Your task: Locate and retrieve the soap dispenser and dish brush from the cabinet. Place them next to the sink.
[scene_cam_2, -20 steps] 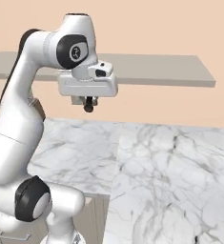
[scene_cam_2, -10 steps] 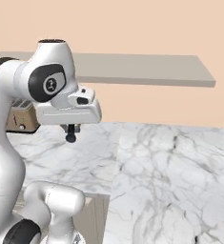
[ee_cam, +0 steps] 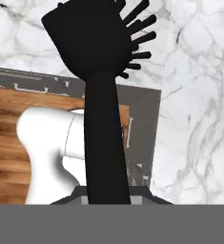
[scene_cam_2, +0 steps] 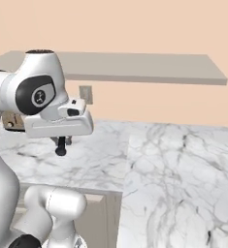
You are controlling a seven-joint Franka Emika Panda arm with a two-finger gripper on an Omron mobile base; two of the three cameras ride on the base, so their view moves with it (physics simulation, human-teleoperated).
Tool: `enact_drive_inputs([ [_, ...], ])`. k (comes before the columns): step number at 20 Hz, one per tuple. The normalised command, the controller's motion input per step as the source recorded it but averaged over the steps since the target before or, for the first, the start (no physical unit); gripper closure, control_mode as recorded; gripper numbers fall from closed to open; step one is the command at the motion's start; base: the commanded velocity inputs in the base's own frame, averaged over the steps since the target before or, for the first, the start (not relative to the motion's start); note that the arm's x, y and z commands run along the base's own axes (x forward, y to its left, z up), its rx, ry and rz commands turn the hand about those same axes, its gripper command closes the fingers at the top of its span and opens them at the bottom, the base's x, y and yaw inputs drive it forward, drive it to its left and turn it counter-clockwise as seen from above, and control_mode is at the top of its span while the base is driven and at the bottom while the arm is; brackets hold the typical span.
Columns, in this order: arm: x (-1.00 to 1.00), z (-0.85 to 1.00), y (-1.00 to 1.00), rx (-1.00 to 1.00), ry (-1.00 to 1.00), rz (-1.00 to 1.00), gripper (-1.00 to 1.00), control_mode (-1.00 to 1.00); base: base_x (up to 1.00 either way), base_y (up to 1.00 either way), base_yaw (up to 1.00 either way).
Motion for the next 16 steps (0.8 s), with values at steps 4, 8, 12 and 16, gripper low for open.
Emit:
enact_drive_inputs([
  [4,0.00,0.00,0.00,0.00,0.00,0.00,1.00,1.00,-0.48,0.96,0.00],
  [8,0.00,0.00,0.00,0.00,0.00,0.00,1.00,1.00,-0.21,1.00,0.00],
  [12,0.00,0.00,0.00,0.00,0.00,0.00,1.00,1.00,0.00,0.96,-0.04],
  [16,0.00,0.00,0.00,0.00,0.00,0.00,1.00,1.00,0.00,0.92,-0.04],
])
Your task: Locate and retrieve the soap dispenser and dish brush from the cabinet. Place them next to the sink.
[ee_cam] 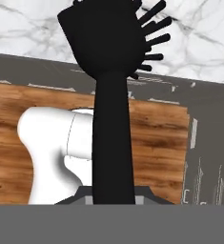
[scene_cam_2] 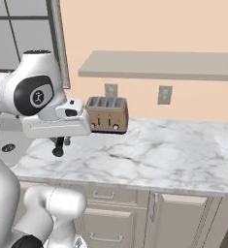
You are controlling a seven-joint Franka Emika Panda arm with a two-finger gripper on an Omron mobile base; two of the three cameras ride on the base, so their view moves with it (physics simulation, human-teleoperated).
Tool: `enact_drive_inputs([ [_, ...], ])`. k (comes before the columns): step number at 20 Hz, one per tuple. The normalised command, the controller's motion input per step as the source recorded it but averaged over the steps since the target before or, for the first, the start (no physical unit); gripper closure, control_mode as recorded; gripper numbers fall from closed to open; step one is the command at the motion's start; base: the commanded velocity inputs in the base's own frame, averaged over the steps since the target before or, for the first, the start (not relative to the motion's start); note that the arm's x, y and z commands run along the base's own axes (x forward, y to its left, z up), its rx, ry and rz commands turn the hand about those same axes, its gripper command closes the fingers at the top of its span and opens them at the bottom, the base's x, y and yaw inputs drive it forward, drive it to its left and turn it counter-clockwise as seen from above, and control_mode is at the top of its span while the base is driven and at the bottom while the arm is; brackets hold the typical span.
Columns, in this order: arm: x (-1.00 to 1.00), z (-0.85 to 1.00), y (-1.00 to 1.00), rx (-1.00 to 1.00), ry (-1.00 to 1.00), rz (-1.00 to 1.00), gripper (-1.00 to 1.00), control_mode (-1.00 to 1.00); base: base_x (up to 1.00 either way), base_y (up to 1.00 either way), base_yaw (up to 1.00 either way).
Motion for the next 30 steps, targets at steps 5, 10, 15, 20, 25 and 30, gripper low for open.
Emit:
enact_drive_inputs([
  [5,0.00,0.00,0.00,0.00,0.00,0.00,1.00,1.00,0.07,0.86,-0.04],
  [10,0.00,0.00,0.00,0.00,0.00,0.00,1.00,1.00,0.21,0.62,-0.01],
  [15,0.00,0.00,0.00,0.00,0.00,0.00,1.00,1.00,0.44,0.37,0.00],
  [20,0.00,0.00,0.00,0.00,0.00,0.00,1.00,1.00,0.40,0.28,0.00],
  [25,0.00,0.00,0.00,0.00,0.00,0.00,1.00,1.00,0.30,0.50,-0.02],
  [30,0.00,0.00,0.00,0.00,0.00,0.00,1.00,1.00,0.18,0.47,-0.03],
])
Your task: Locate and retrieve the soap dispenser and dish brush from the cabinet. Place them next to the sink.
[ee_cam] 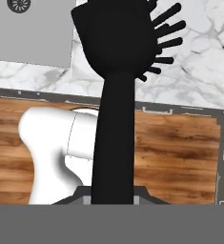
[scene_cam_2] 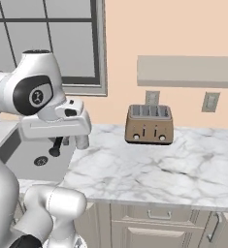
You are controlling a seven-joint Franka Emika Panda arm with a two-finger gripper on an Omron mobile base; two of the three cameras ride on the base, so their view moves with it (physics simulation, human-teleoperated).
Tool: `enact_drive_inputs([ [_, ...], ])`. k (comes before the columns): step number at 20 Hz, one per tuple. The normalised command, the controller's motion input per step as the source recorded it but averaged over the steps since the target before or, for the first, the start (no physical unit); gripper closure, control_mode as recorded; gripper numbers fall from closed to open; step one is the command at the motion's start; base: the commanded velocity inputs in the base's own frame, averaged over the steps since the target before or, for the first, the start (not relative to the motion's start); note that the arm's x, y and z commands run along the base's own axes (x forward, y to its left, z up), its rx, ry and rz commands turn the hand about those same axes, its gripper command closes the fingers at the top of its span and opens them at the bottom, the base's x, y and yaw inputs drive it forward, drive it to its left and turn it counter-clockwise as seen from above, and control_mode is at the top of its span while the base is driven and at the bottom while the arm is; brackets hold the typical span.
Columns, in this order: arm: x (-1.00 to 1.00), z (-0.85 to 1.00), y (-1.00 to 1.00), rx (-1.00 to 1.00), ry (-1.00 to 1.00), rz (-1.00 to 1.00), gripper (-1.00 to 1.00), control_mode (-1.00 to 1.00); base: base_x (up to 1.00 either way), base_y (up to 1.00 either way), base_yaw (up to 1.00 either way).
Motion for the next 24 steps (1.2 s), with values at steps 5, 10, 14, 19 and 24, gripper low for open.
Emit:
enact_drive_inputs([
  [5,0.11,-0.02,0.01,0.00,0.01,0.02,1.00,-1.00,0.00,0.00,0.00],
  [10,0.63,-0.25,0.01,0.04,0.03,0.28,1.00,-1.00,0.00,0.00,0.00],
  [14,0.35,-0.58,0.06,0.00,0.09,0.38,1.00,-1.00,0.00,0.00,0.00],
  [19,0.30,-0.72,-0.02,0.00,0.04,0.44,1.00,-1.00,0.00,0.00,0.00],
  [24,0.32,-0.57,-0.04,0.01,0.00,0.44,1.00,-1.00,0.00,0.00,0.00],
])
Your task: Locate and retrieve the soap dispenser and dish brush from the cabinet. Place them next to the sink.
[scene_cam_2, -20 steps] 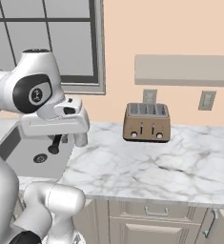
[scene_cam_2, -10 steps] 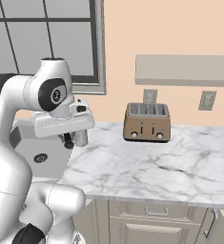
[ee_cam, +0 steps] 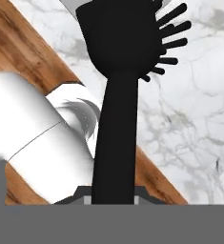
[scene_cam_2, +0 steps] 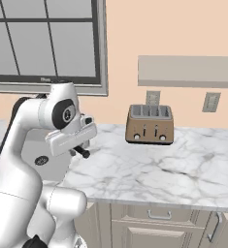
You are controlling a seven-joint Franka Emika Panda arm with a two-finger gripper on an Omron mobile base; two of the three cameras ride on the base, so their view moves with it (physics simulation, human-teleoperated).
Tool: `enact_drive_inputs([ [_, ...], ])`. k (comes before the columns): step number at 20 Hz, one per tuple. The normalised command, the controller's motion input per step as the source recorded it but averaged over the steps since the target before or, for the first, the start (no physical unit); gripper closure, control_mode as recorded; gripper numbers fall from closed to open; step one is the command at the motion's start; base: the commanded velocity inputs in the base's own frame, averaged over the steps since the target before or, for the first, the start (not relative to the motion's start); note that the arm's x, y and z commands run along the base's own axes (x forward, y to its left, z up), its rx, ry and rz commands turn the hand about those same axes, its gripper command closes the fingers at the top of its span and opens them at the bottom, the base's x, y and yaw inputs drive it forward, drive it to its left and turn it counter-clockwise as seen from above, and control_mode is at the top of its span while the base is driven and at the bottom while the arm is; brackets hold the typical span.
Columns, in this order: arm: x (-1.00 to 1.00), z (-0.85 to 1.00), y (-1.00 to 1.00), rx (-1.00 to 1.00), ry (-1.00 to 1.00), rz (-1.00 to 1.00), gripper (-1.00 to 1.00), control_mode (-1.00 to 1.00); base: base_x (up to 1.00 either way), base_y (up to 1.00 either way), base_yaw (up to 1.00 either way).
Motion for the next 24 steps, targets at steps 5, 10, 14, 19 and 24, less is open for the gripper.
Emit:
enact_drive_inputs([
  [5,0.18,-0.55,0.00,0.00,0.03,0.47,1.00,-1.00,0.00,0.00,0.00],
  [10,0.31,-0.45,0.24,0.07,0.05,0.29,1.00,-1.00,0.00,0.00,0.00],
  [14,0.28,-0.21,0.04,0.12,-0.02,0.05,1.00,-1.00,0.00,0.00,0.00],
  [19,0.34,-0.38,0.00,0.09,-0.03,0.00,1.00,-1.00,0.00,0.00,0.00],
  [24,0.28,-0.50,-0.11,0.00,-0.07,0.00,1.00,-1.00,0.00,0.00,0.00],
])
